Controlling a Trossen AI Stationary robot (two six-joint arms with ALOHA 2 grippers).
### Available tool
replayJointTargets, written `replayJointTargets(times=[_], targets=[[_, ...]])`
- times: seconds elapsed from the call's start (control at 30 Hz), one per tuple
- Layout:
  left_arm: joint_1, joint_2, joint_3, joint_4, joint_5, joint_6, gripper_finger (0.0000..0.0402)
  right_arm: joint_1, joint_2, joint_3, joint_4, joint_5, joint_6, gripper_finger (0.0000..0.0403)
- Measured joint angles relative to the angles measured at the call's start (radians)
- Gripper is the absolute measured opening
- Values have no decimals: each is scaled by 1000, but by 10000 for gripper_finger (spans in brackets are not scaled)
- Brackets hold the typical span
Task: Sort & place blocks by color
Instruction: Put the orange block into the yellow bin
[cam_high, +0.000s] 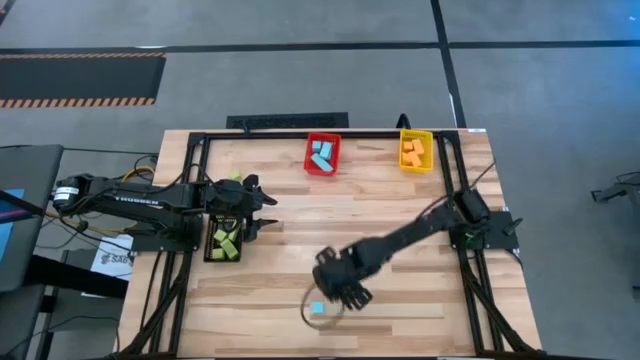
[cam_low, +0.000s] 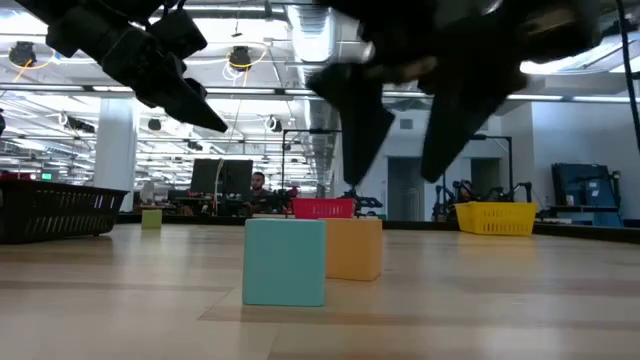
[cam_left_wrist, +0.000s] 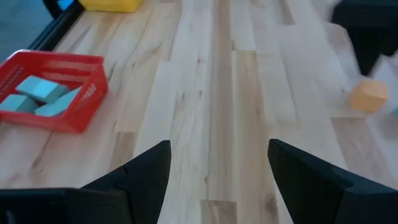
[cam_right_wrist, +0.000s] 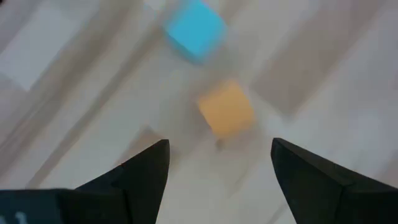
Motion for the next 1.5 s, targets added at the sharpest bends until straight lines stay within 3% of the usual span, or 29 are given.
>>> replayJointTargets(times=[0.13,0.5,0.87,1.27,1.37,1.5], targets=[[0,0,0,7,38,0,258,54,4,0,59,56,-80,301],[0,0,0,-9,42,-29,258,13,62,4,164,-34,-104,301],[0,0,0,-13,41,-43,258,4,105,3,170,-47,-183,301],[0,0,0,-8,41,-48,258,-6,145,3,170,-50,-6,301],[0,0,0,-8,41,-48,258,-5,143,2,166,-49,16,286],[0,0,0,-9,40,-48,258,-5,142,2,165,-44,73,230]])
